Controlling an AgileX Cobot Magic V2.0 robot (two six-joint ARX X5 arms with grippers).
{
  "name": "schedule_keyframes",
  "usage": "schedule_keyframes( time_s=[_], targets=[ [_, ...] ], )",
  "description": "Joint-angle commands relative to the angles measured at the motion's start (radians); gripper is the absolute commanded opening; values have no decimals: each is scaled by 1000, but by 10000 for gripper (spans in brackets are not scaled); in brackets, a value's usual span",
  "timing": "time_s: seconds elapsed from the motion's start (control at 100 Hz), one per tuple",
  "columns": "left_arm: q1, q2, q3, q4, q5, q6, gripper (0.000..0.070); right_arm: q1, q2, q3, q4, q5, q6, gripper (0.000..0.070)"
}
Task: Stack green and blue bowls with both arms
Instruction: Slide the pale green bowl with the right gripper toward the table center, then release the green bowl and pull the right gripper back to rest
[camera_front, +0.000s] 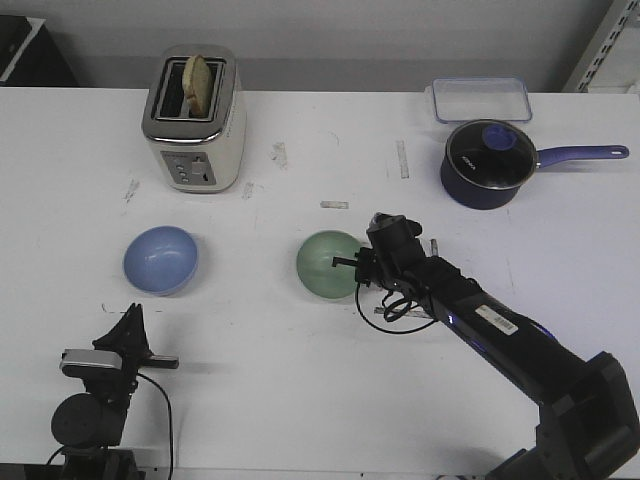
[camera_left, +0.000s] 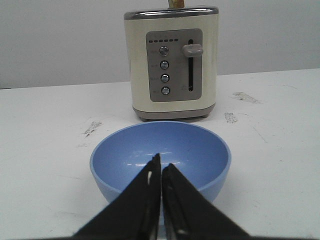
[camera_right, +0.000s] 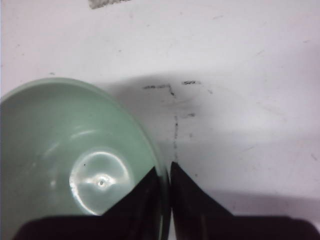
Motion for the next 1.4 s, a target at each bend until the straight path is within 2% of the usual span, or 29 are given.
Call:
schedule_keyframes(
  time_s=[0.0,0.09,0.25,0.35,0.41,0.51,0.8,0.85,0.94,0.98,1.16,1.39],
  targets=[
    [-2,-2,-22,13,-2,5,4,6,15,15,13,11,13,115],
    [-2,-2,-22,13,-2,5,4,6,15,15,14,16,12,222],
    [-2,-2,-22,13,-2,5,4,6,0,15,28,29,8,226],
    [-2,-2,-22,13,-2,5,4,5,-36,15,28,42,-10,295],
    [-2,-2,-22,13,-2,5,4,1,-72,15,28,42,-55,321],
    [-2,-2,-22,13,-2,5,4,-12,-134,15,28,42,-148,324],
    [-2,-2,-22,13,-2,5,4,-117,-307,-49,74,53,-508,319],
    [-2,-2,-22,13,-2,5,4,-142,-341,-78,103,53,-542,276],
    [-2,-2,-22,13,-2,5,4,-186,-404,-143,170,49,-581,73],
    [-2,-2,-22,13,-2,5,4,-207,-435,-177,202,49,-599,9],
    [-2,-2,-22,13,-2,5,4,-314,-587,-331,325,48,-683,5],
    [-2,-2,-22,13,-2,5,4,-443,-800,-540,440,48,-686,5]
  ],
)
